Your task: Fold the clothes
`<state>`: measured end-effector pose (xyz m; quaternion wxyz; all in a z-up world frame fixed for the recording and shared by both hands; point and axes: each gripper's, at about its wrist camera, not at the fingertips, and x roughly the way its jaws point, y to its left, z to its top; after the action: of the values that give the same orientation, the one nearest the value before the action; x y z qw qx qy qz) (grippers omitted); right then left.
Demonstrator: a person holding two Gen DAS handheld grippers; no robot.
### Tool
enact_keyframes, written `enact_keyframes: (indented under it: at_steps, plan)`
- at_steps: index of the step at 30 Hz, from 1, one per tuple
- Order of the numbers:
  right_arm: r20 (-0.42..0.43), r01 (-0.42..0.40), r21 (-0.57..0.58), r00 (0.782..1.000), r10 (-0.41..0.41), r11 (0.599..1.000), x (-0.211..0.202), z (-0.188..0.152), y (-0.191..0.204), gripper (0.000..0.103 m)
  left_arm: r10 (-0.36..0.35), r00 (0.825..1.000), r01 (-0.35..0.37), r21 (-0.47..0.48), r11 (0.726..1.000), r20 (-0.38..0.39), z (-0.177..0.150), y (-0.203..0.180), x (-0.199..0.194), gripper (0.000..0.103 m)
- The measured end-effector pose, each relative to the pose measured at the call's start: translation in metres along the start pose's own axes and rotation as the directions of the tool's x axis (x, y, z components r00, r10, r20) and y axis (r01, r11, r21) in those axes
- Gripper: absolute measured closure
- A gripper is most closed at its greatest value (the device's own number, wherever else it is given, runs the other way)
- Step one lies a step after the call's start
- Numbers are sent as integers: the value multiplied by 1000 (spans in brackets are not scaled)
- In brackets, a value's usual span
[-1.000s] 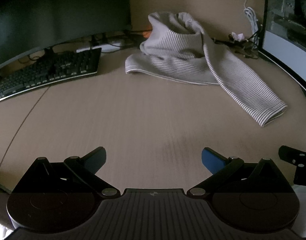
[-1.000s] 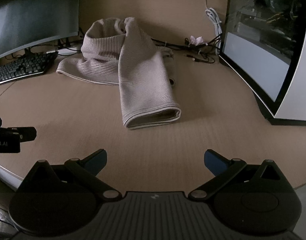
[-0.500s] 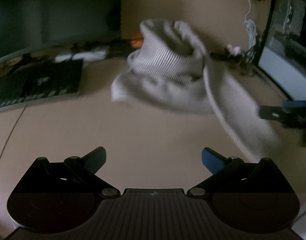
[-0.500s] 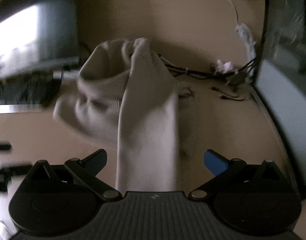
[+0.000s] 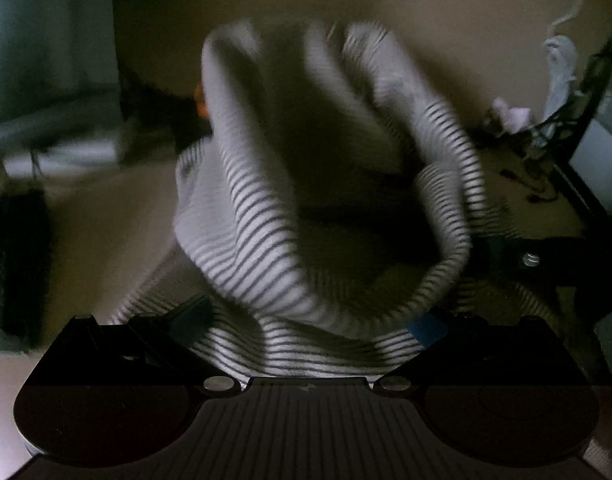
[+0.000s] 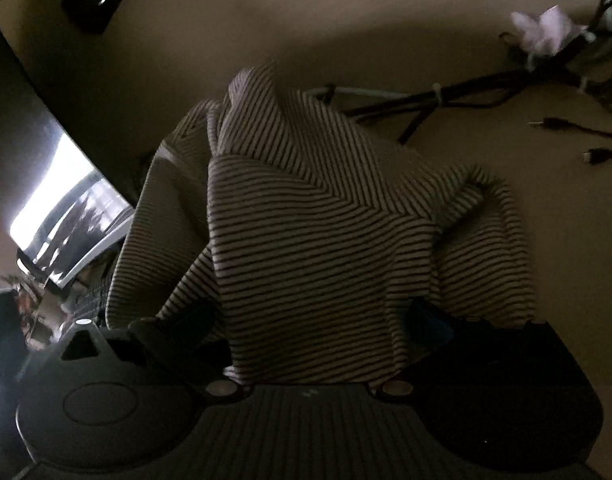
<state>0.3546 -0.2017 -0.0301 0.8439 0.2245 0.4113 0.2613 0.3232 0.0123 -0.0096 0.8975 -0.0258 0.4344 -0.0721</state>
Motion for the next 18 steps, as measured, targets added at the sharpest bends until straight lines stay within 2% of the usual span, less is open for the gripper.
enact_keyframes:
  at_steps: [5, 9, 12, 18]
  plan:
    - [12, -129, 125, 992, 128, 984, -9, -3, -24, 0, -7, 999, 6, -9, 1000, -41, -7, 2, 3, 0]
    - [-31, -187, 190, 980, 197, 964, -17, -10, -29, 0, 2, 998, -1, 11, 1000, -56, -29, 0, -13, 0]
    - [-73, -189, 217, 975, 209, 958, -32, -27, -23, 0, -1, 996, 3, 21, 1000, -84, -55, -5, -36, 0]
    - [-180, -159, 104, 968, 175, 982, -70, -73, 9, 0, -84, 989, 86, 12, 996, -125, -122, -10, -104, 0]
